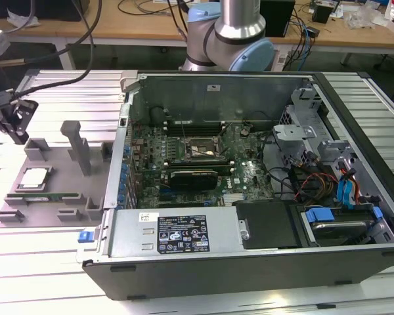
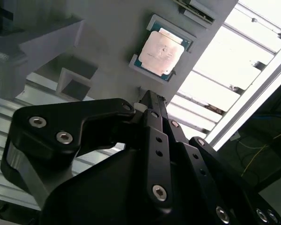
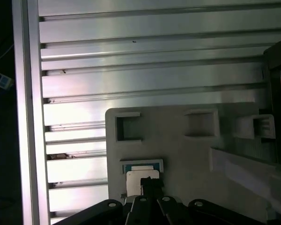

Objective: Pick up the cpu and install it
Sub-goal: 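Pick up the cpu and move it towards the insertion slot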

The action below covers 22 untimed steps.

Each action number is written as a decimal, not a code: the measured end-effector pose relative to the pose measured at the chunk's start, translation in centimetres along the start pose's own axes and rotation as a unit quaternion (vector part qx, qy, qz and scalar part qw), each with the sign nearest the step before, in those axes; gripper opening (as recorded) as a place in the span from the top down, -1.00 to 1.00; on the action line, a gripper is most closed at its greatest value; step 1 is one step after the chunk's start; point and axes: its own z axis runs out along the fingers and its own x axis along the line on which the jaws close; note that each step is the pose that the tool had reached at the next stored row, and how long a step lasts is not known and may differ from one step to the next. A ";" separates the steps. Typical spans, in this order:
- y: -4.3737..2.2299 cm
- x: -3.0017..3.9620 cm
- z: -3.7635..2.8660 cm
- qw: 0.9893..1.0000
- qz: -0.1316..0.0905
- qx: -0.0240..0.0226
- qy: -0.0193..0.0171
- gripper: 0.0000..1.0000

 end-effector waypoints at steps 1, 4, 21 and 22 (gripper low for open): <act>-0.02 0.12 0.22 1.000 0.000 0.000 0.000 0.79; -0.03 0.24 0.43 1.000 0.000 0.000 0.000 0.79; -1.24 0.84 2.00 1.000 0.000 0.001 0.001 0.79; -1.41 0.82 2.09 1.000 0.000 0.001 0.002 0.79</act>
